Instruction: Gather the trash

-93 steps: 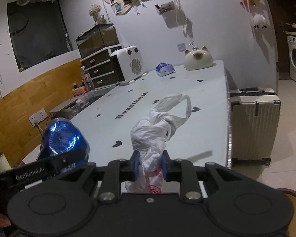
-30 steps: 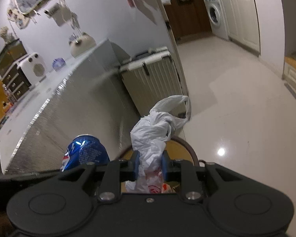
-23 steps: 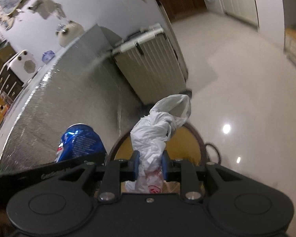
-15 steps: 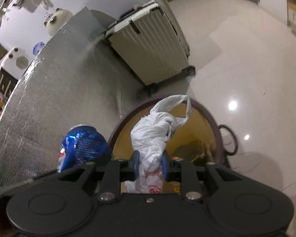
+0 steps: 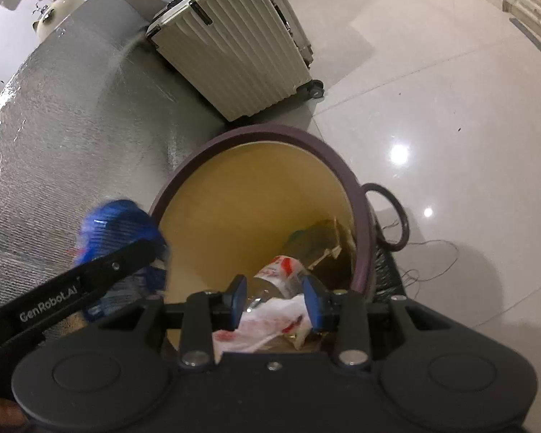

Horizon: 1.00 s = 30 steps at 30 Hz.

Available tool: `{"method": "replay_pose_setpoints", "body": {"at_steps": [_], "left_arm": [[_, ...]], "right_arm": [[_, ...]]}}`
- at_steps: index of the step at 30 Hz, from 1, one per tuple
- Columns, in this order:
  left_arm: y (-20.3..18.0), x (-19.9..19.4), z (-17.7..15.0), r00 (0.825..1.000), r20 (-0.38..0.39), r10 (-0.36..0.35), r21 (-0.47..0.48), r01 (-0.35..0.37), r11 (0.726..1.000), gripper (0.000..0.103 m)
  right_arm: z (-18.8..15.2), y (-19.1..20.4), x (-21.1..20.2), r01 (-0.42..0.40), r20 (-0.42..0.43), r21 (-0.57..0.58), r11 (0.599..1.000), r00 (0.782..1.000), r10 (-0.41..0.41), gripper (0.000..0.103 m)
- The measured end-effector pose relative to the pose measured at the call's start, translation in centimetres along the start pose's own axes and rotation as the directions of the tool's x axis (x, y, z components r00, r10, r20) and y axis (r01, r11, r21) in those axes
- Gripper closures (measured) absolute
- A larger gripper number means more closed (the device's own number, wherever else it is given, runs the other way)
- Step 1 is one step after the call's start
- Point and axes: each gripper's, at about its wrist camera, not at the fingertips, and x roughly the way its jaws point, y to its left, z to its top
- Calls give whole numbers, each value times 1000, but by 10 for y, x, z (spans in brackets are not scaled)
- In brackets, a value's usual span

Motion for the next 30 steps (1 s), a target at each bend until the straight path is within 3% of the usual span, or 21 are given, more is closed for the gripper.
{"method": "replay_pose_setpoints", "body": {"at_steps": [5, 19, 24, 30], "left_arm": [[4, 5, -2, 999, -42, 24, -6, -24, 1000, 37], [-2, -1, -4, 995, -97, 31, 5, -30, 1000, 36], [-3, -9, -4, 995, -93, 22, -8, -23, 1000, 22], [-6, -27, -6, 996, -78, 33, -17, -35, 999, 6]], "right_arm": [[-3, -6, -5, -7, -6, -7, 1000, 1000, 7, 66], [-6, -3, -28, 24, 31, -58, 998, 999, -22, 66], [-6, 1, -45, 40, 73, -98, 994, 997, -33, 64], [-10, 4, -66, 87, 115, -122, 989, 991, -73, 52]]}}
